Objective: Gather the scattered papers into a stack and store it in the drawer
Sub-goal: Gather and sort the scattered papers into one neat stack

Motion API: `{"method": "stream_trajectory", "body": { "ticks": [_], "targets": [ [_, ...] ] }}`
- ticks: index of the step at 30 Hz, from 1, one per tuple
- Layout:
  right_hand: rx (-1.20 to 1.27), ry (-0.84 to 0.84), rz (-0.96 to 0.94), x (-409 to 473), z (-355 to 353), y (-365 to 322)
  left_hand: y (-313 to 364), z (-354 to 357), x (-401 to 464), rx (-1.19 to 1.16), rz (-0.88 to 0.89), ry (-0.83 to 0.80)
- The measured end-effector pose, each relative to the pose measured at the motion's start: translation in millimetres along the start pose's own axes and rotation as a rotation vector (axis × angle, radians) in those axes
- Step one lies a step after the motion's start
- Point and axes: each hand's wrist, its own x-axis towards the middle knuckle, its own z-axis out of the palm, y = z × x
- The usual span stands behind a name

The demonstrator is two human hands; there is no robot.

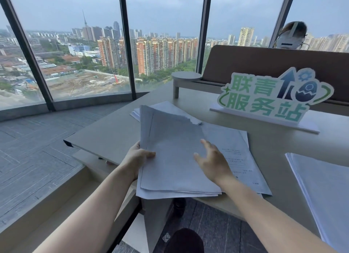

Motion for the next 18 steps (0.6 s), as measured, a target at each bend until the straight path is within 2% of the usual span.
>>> {"method": "stream_trajectory", "body": {
  "ticks": [3, 7, 9, 12, 15, 18],
  "targets": [
    [0.290, 0.032, 0.208, 15.9, -9.7, 7.5, 4.8, 5.8, -3.7, -0.065, 0.113, -0.045],
    [0.600, 0.127, 0.309, 33.5, -23.8, 8.4, 15.2, 17.2, -5.5, -0.111, 0.279, -0.076],
    [0.759, 0.197, 0.275, 40.8, -32.9, 5.5, 22.5, 25.8, -6.7, -0.106, 0.364, -0.071],
    [0.858, 0.327, 0.176, 45.6, -50.1, -9.4, 34.4, 36.3, -9.4, -0.072, 0.480, -0.020],
    [0.903, 0.446, 0.004, 46.8, -59.6, -19.4, 45.2, 44.5, -9.8, -0.077, 0.557, 0.017],
    [0.882, 0.463, -0.122, 36.5, -62.0, -23.9, 44.7, 49.5, -7.8, -0.054, 0.557, 0.028]
  ]
}}
